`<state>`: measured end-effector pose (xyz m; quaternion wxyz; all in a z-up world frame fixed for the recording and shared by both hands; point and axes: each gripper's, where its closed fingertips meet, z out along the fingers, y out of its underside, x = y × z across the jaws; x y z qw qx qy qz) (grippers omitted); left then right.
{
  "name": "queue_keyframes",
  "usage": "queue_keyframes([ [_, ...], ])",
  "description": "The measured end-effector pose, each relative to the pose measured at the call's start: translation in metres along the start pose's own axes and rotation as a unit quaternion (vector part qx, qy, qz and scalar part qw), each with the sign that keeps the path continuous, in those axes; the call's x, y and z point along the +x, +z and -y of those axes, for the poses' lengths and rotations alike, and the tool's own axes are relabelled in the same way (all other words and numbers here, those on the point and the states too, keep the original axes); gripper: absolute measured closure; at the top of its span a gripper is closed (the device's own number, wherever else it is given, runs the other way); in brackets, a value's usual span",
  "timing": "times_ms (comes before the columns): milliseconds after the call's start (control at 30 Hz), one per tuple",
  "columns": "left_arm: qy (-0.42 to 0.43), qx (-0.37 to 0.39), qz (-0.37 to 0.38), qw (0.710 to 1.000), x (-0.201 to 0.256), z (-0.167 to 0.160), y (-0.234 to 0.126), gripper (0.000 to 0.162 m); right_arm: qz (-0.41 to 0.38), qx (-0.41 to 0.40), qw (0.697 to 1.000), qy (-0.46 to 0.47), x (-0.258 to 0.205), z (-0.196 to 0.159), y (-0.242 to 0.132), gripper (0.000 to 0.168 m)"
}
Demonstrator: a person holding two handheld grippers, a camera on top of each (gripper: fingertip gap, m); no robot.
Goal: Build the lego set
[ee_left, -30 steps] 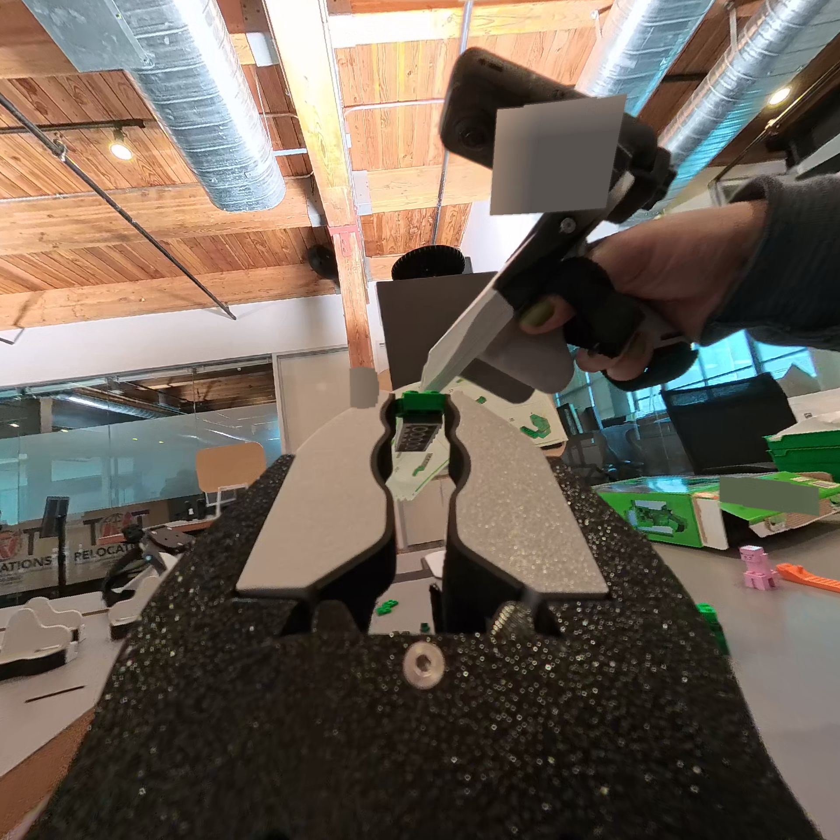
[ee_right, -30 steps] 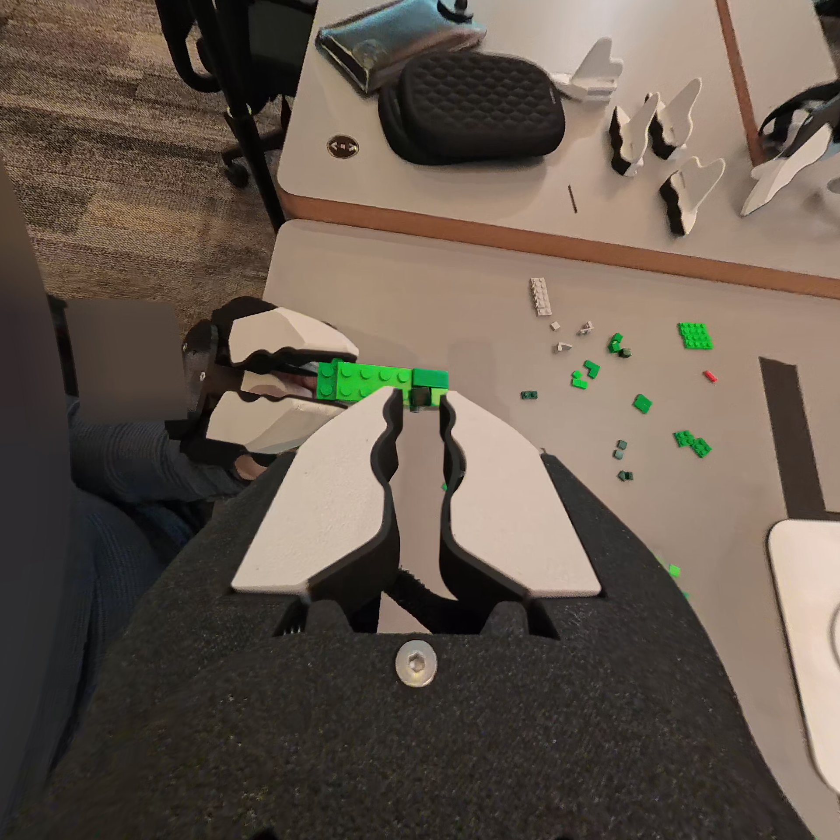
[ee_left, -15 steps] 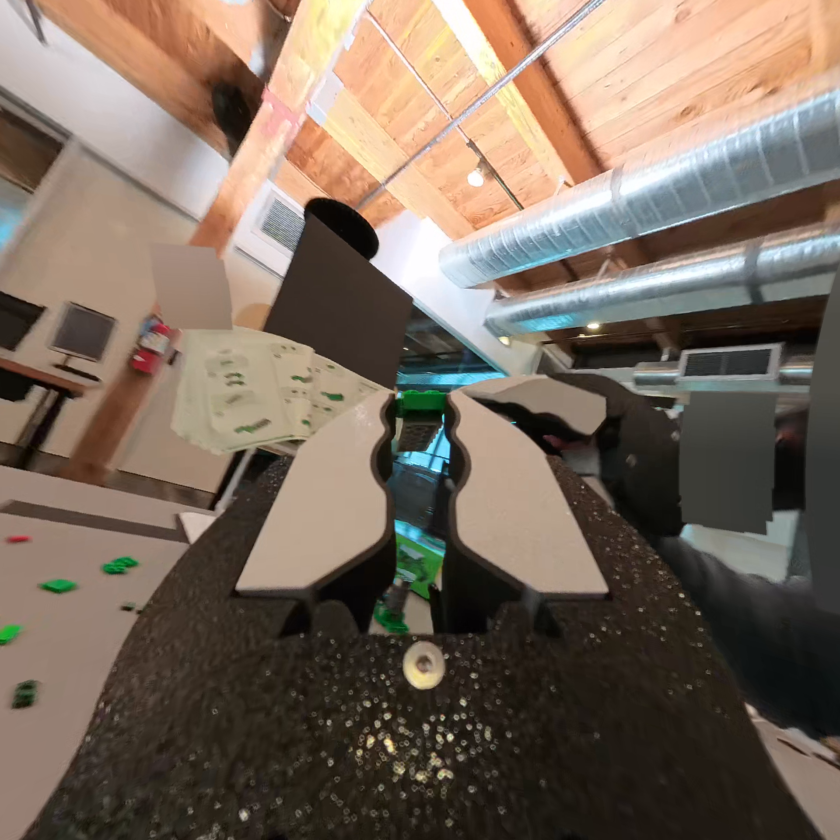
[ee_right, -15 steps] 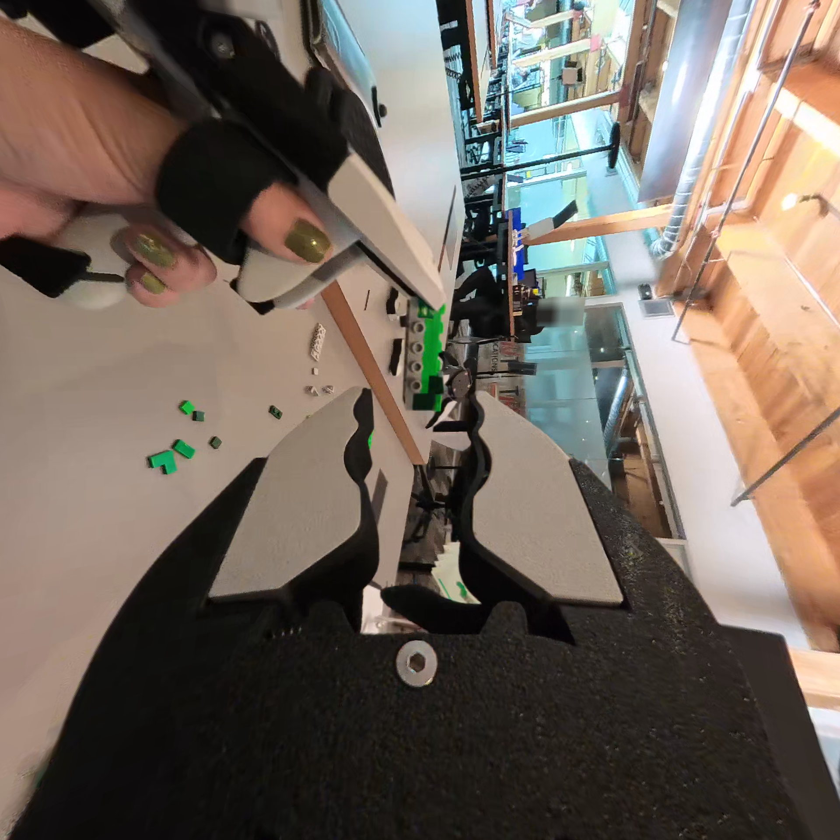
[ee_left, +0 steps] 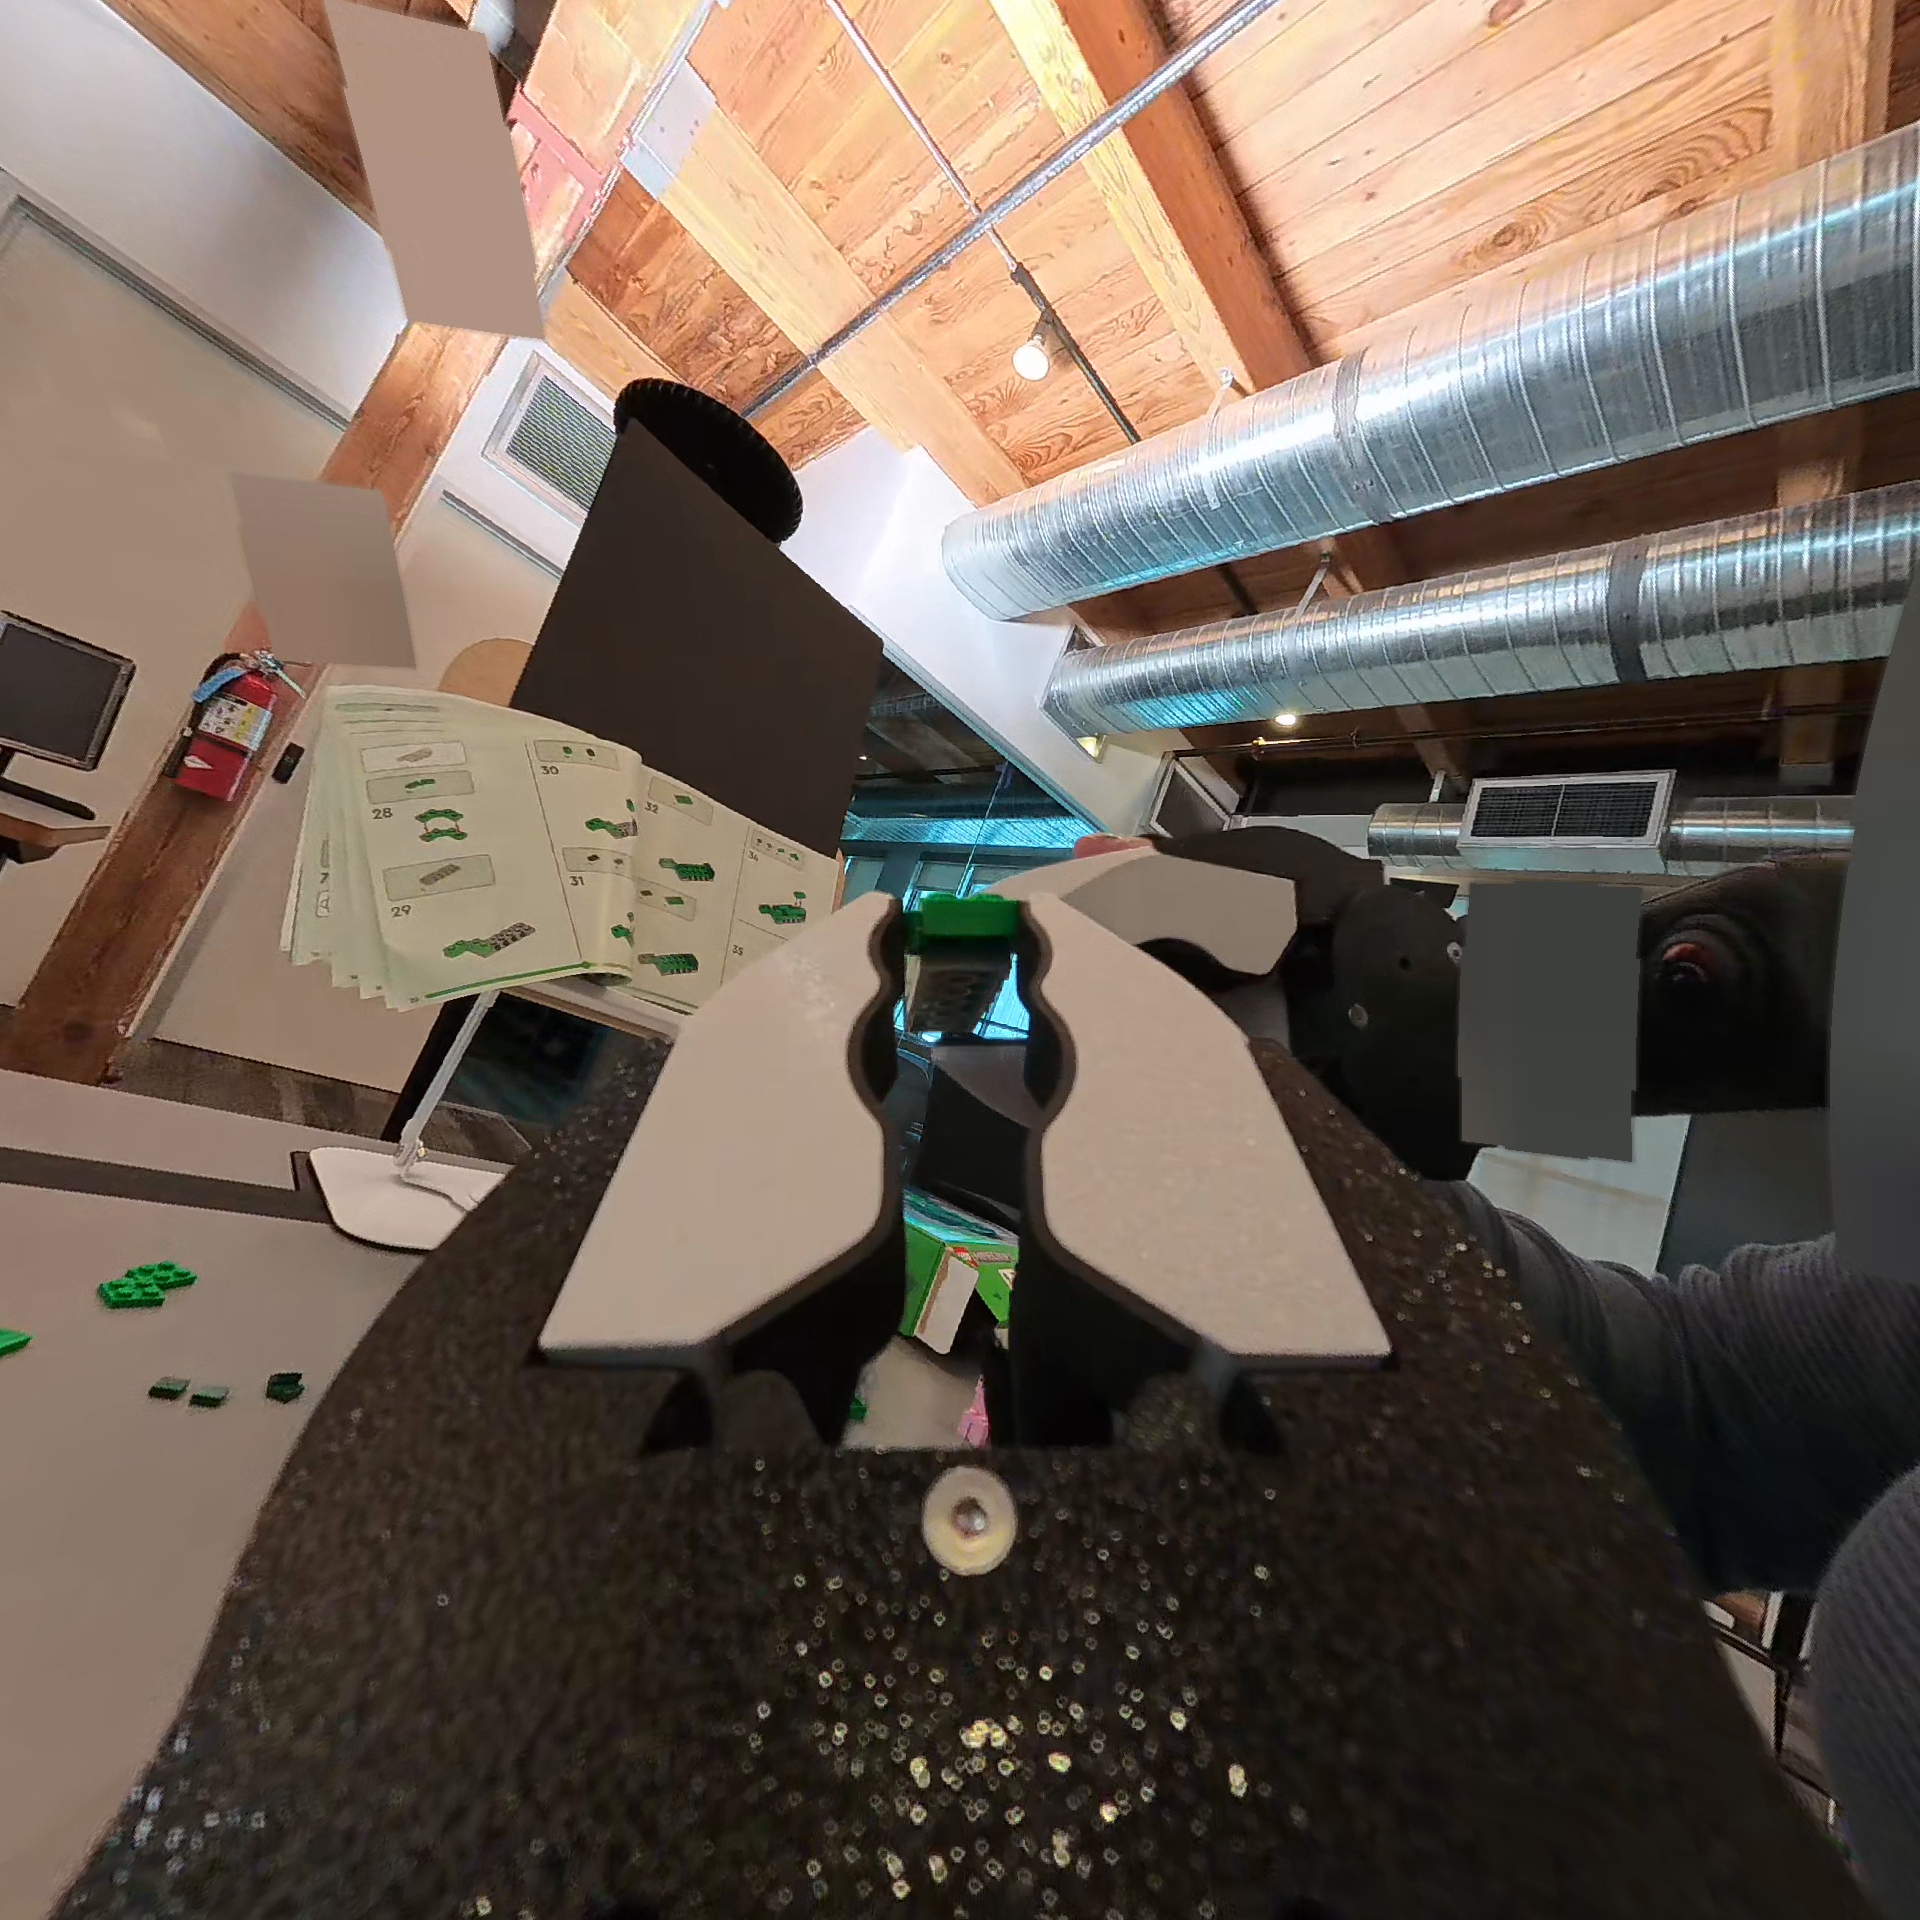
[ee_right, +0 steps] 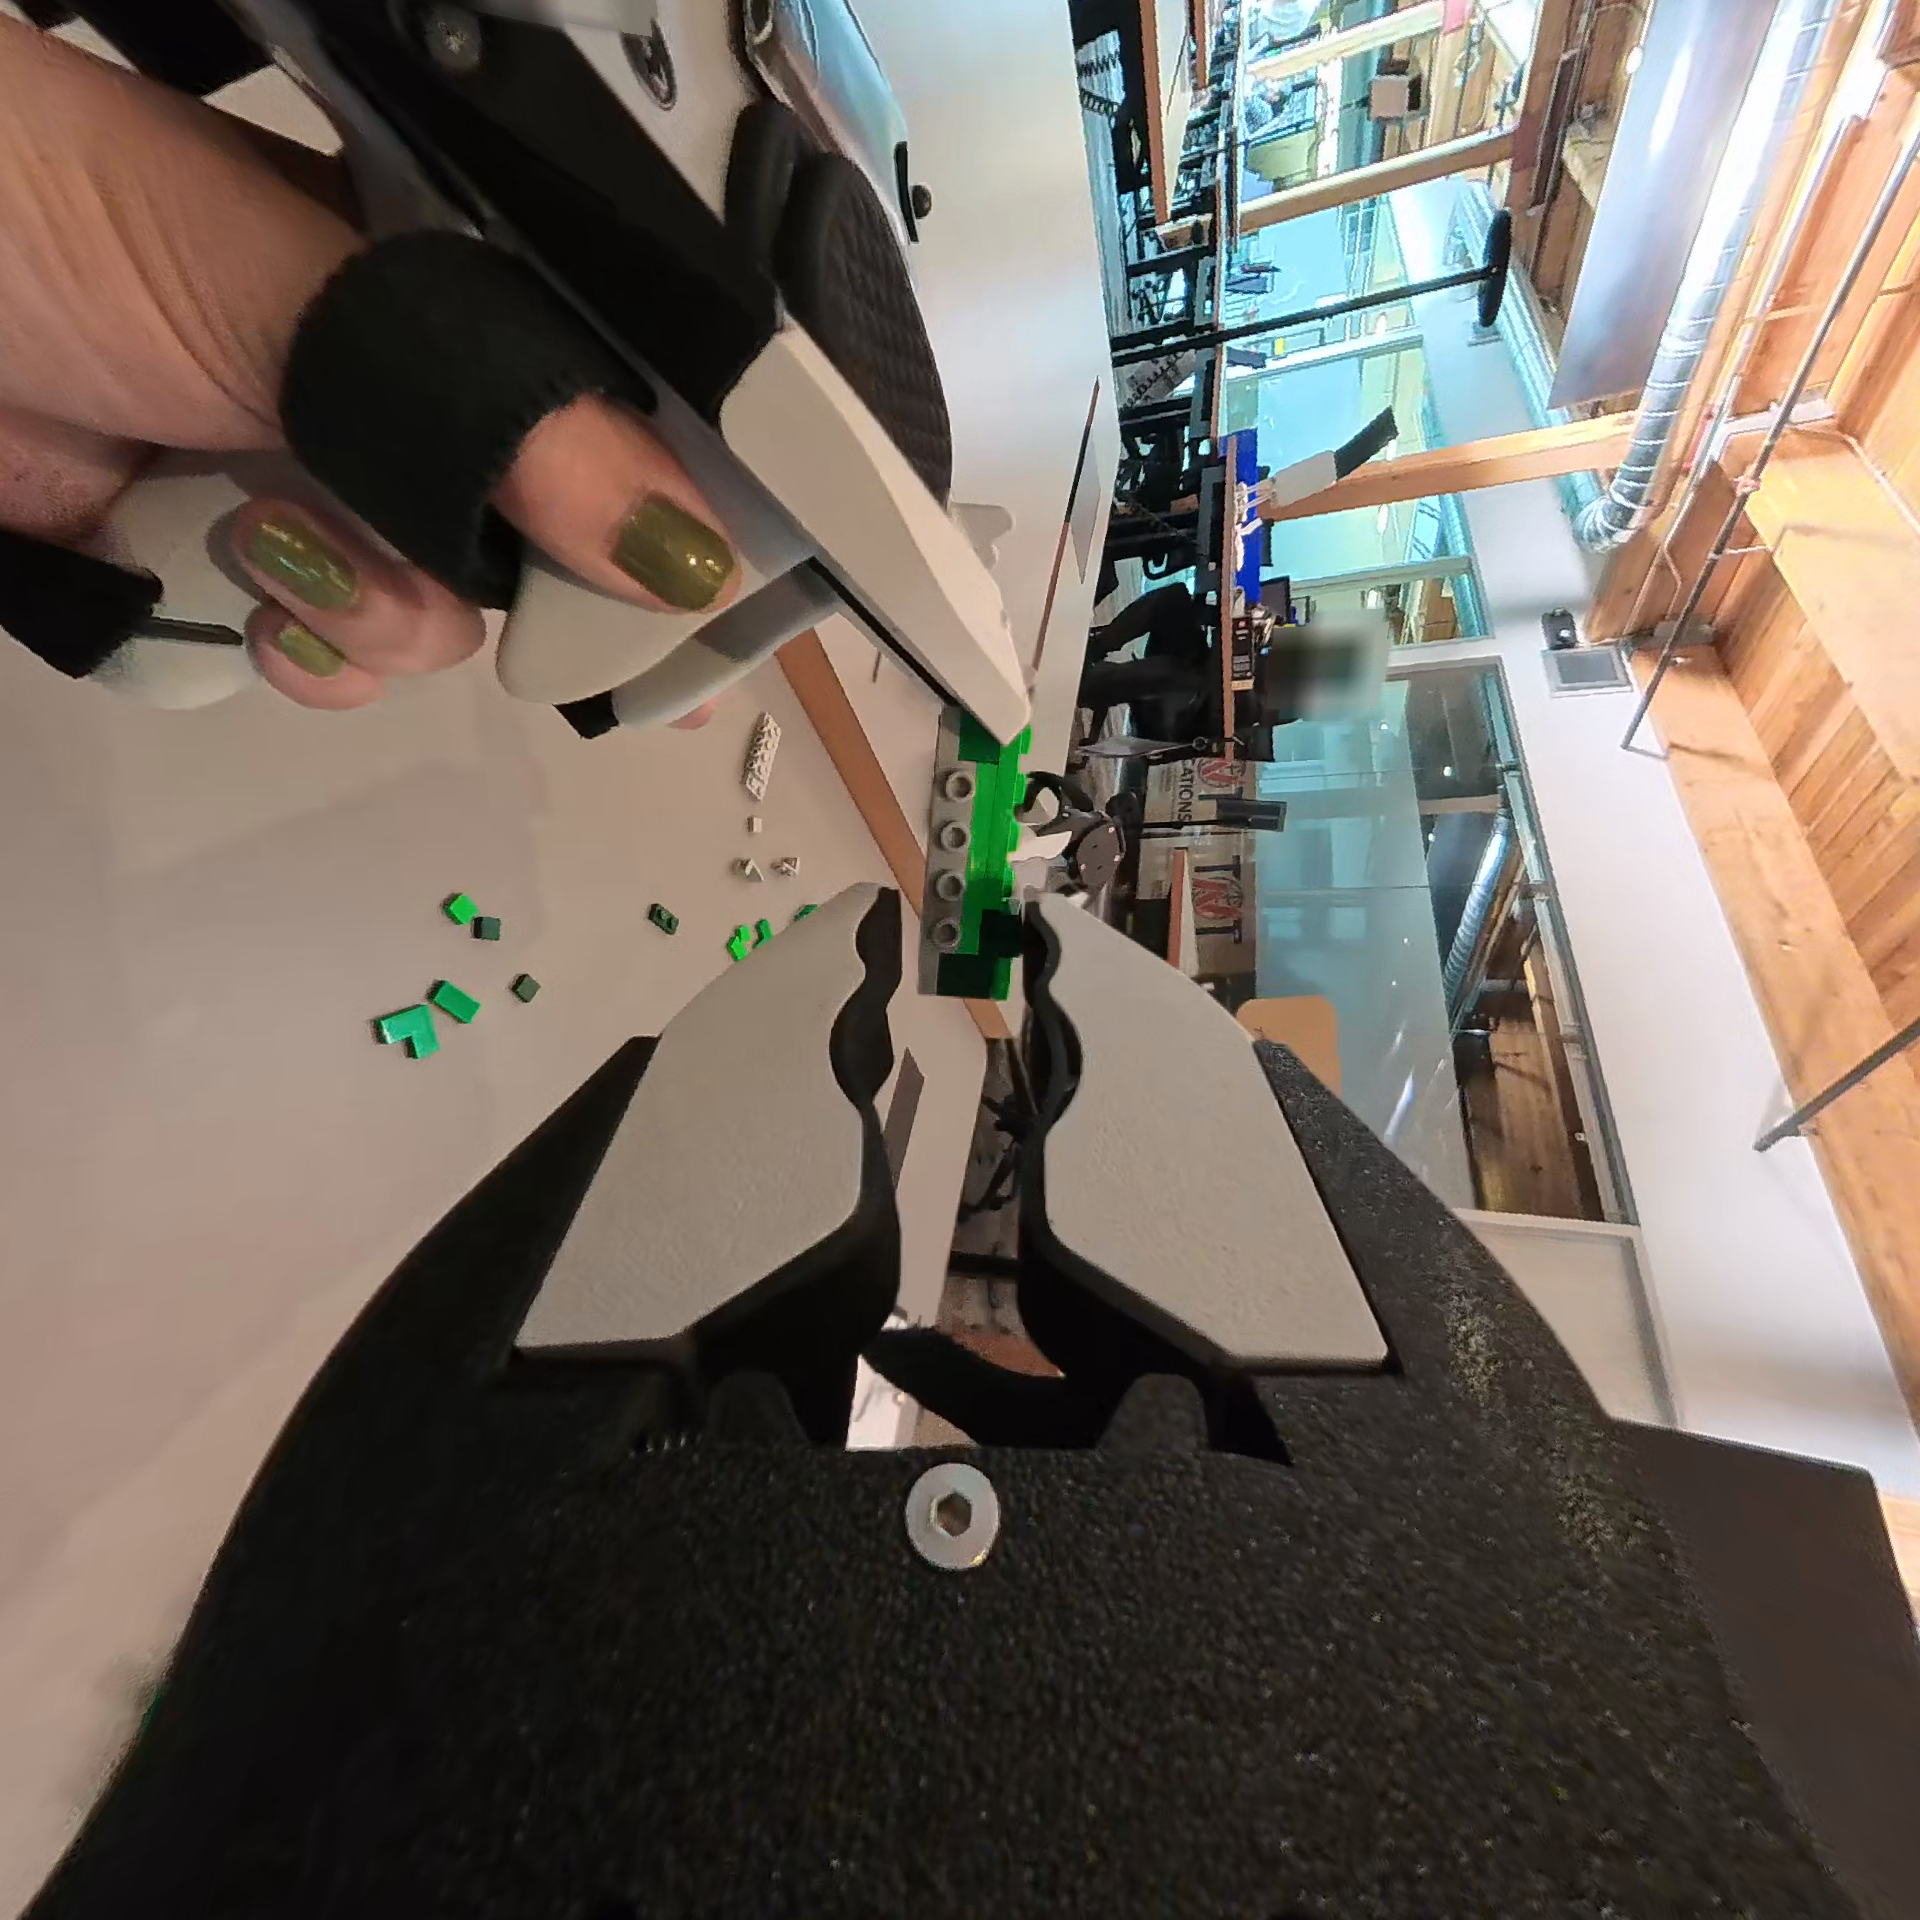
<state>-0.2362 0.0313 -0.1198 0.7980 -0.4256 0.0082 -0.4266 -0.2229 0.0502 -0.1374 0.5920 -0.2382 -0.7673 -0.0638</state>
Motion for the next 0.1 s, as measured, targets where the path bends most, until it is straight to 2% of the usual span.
queue_keyframes([
  [33,0.001,-0.001,0.000,1.000,0.0005,-0.0005,0.0002,0.143,0.001,-0.001,1.000,0.006,0.0002,-0.0003,-0.0001,0.149],
  [100,0.007,0.000,0.001,1.000,0.0011,-0.0009,0.0004,0.143,0.001,-0.006,1.000,0.018,0.0016,-0.0012,-0.0004,0.151],
])
